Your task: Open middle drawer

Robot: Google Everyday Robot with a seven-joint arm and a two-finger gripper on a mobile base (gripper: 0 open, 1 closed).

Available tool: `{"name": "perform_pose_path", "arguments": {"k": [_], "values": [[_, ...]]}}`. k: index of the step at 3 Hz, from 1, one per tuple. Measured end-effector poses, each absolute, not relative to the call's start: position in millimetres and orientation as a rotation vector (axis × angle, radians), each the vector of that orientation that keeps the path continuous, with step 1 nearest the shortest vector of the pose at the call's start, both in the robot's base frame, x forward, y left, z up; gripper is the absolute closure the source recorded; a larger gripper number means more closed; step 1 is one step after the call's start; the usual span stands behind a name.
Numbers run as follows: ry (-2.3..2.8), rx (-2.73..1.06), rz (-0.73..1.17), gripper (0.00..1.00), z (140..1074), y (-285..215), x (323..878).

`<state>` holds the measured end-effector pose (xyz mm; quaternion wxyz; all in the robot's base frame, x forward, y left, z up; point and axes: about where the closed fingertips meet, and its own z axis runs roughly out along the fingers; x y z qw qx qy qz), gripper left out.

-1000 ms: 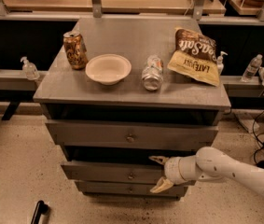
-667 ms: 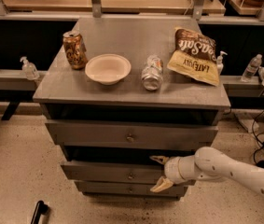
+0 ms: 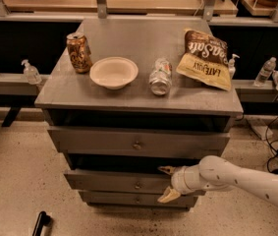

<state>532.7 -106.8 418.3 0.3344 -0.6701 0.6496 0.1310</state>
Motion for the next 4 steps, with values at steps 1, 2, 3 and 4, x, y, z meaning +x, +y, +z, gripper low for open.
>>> {"name": "perform_pose_path", "arguments": {"k": [1, 2, 3, 4], "values": [[1.741, -1.772, 0.317, 0.32, 405, -108, 532], [1.745, -1.771, 0.321, 0.33, 407, -108, 530], [1.731, -1.749, 0.370, 0.33, 402, -116, 516], [1.731, -1.749, 0.370, 0.32, 407, -116, 516]]}}
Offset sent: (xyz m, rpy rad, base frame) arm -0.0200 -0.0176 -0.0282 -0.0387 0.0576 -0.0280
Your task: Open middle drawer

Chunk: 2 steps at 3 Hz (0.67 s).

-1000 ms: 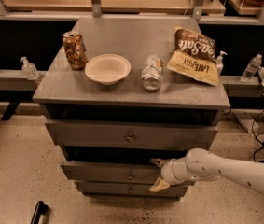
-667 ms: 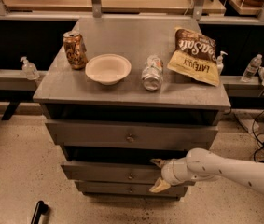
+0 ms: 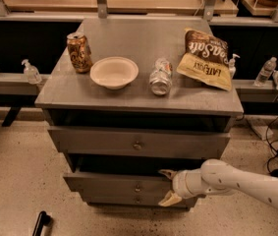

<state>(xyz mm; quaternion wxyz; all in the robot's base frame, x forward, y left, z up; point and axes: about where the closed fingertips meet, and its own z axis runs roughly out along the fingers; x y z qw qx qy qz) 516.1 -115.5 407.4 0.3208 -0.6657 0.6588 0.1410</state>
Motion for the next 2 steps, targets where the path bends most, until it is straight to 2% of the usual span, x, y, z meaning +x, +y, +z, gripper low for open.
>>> {"name": "perform_pose_path", "arguments": {"k": [2], "values": [[1.731, -1.749, 0.371, 0.32, 407.4, -115.5, 516.0]]}}
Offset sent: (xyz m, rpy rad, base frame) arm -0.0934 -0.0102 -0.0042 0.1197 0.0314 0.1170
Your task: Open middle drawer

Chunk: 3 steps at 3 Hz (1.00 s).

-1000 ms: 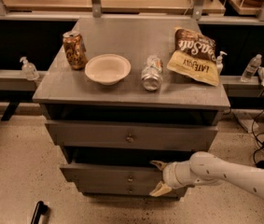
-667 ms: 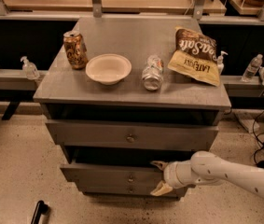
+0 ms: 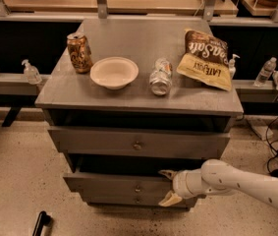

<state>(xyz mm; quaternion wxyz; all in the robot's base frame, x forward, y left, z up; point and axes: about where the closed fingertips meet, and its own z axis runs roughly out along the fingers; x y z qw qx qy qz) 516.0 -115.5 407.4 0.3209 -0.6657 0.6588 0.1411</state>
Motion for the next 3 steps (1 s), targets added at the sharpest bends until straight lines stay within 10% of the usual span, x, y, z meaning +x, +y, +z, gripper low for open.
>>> {"name": "perform_pose_path", "arguments": {"k": [3], "values": [[1.730, -1.749, 0.371, 0.33, 407.4, -115.5, 515.8]]}}
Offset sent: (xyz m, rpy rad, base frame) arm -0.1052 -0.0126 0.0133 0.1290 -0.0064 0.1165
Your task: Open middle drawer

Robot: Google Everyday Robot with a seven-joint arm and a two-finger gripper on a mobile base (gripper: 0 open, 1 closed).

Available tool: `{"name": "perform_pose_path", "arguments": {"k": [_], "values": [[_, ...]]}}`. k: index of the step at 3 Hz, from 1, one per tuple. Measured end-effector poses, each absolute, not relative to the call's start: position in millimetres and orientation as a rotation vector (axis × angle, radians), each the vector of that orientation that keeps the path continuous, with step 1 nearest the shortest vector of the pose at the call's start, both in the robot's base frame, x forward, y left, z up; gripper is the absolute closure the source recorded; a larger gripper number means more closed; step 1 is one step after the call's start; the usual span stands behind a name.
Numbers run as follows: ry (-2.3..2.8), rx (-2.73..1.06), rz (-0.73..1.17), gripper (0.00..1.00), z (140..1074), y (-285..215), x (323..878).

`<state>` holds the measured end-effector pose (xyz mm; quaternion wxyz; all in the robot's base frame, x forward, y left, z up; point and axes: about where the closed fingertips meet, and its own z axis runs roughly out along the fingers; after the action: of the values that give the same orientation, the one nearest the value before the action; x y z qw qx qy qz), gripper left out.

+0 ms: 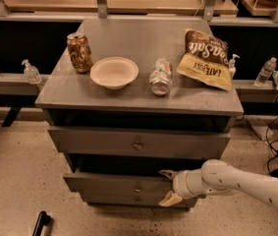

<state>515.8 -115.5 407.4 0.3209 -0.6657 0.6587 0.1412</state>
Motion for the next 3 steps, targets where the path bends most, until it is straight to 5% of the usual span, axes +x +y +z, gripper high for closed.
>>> {"name": "perform_pose_path", "arguments": {"k": [2, 3], "values": [[1.730, -1.749, 0.371, 0.36, 407.4, -115.6, 515.7], [1.730, -1.749, 0.371, 0.30, 407.4, -115.6, 515.7]]}}
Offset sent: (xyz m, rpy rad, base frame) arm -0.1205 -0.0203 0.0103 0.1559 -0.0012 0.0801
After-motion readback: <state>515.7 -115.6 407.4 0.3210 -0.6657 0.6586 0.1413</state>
